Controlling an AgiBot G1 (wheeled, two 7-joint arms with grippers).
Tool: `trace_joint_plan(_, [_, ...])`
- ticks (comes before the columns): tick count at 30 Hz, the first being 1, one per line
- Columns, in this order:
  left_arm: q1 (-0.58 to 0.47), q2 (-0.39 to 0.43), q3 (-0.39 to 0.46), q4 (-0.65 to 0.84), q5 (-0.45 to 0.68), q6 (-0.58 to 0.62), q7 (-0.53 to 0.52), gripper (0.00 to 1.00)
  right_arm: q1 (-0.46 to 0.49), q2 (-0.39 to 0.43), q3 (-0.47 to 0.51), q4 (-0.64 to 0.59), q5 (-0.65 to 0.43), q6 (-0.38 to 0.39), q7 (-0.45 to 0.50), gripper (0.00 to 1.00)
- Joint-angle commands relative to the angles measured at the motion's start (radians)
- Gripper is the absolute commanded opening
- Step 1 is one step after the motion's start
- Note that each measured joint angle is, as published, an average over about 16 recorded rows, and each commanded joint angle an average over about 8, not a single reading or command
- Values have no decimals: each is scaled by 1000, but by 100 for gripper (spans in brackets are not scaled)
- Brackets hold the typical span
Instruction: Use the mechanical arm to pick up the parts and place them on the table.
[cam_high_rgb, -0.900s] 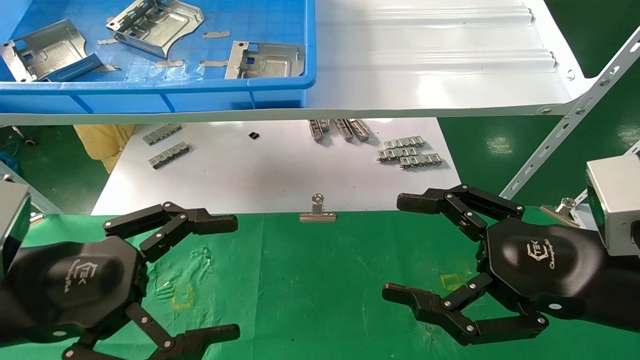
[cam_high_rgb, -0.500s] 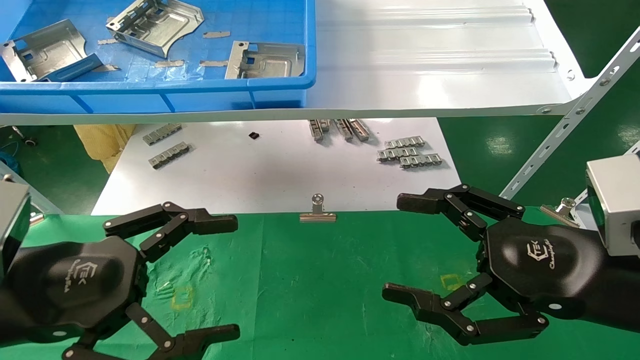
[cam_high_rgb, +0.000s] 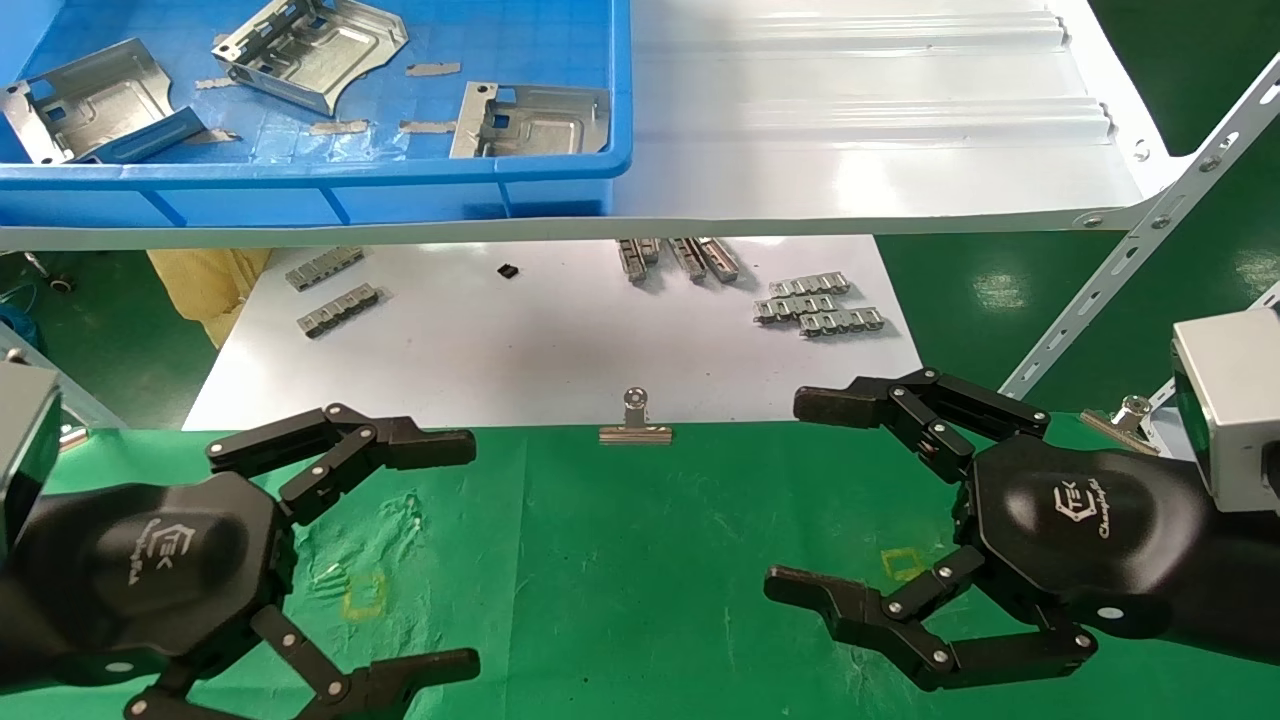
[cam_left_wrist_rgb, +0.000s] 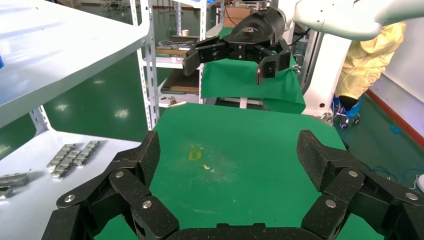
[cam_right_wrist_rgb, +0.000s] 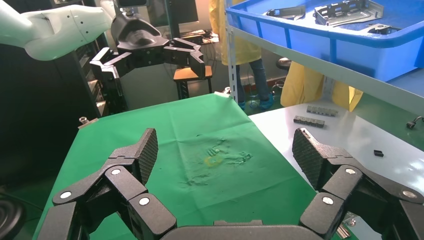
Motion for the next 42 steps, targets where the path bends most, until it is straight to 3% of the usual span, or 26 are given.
trace_joint_plan(1, [0,0,0,0,0,0,0,100,0,0,0,0,0,0,0,16])
trace_joint_plan(2, [0,0,0,0,0,0,0,100,0,0,0,0,0,0,0,4])
trace_joint_plan(3, [0,0,0,0,0,0,0,100,0,0,0,0,0,0,0,0])
trace_joint_plan(32, [-5,-1,-1,-2,3,-2,1,100,0,0,0,0,0,0,0,0])
trace_joint_plan(37, [-36,0,0,-12,28,-22,-1,100,0,0,0,0,0,0,0,0])
trace_joint_plan(42, [-139,16,11,1,101,-79,-31,100,0,0,0,0,0,0,0,0])
